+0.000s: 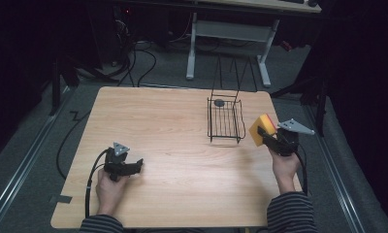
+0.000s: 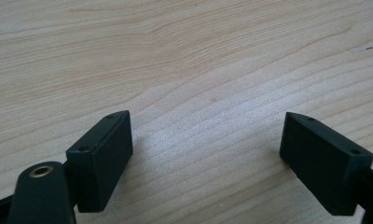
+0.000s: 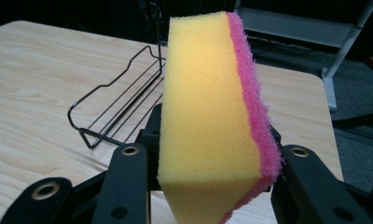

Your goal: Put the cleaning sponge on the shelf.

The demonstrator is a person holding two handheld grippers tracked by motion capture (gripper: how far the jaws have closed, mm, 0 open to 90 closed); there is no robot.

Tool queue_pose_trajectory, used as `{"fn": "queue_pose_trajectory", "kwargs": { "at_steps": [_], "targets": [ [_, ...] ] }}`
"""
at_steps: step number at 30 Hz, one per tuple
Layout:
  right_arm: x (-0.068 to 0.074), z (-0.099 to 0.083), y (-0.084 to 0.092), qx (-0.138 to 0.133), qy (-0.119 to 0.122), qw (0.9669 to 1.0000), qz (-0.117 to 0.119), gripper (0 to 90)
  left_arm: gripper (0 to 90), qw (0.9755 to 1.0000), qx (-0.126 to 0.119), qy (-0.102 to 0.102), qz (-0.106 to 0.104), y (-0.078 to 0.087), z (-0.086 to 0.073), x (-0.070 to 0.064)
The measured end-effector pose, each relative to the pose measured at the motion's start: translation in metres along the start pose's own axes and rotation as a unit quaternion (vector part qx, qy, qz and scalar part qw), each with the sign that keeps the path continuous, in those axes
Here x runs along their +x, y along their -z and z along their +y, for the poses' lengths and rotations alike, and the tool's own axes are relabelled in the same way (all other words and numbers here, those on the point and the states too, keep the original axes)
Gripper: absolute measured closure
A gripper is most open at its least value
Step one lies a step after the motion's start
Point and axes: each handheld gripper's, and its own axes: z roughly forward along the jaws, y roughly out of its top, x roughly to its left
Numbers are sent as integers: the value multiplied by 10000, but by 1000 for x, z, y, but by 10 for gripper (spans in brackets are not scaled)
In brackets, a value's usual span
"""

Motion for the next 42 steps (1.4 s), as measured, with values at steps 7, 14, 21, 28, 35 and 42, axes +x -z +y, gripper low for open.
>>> {"fn": "queue_pose_trajectory", "kwargs": {
  "at_steps": [7, 14, 21, 28, 35, 42],
  "targets": [
    [-1, 4, 4, -40, -57, 9999, 78, 609, 176, 10000, -1, 2, -1, 0, 0, 0],
    [7, 16, 6, -195, -74, 9994, 272, 609, 177, 10000, -2, 4, -2, 0, 0, 0],
    [13, 26, 5, -250, -75, 9989, 382, 610, 177, 10000, -1, 4, -4, 0, 0, 0],
    [22, 39, -2, -262, -6, 9986, 465, 610, 177, 10000, -1, 3, -8, 0, 0, 0],
    [30, 48, -15, -221, 20, 9984, 529, 610, 177, 10000, -3, 4, -8, 0, 0, 0],
    [39, 53, -28, -168, 59, 9984, 535, 609, 177, 10000, -4, 5, -8, 0, 0, 0]
  ]
}}
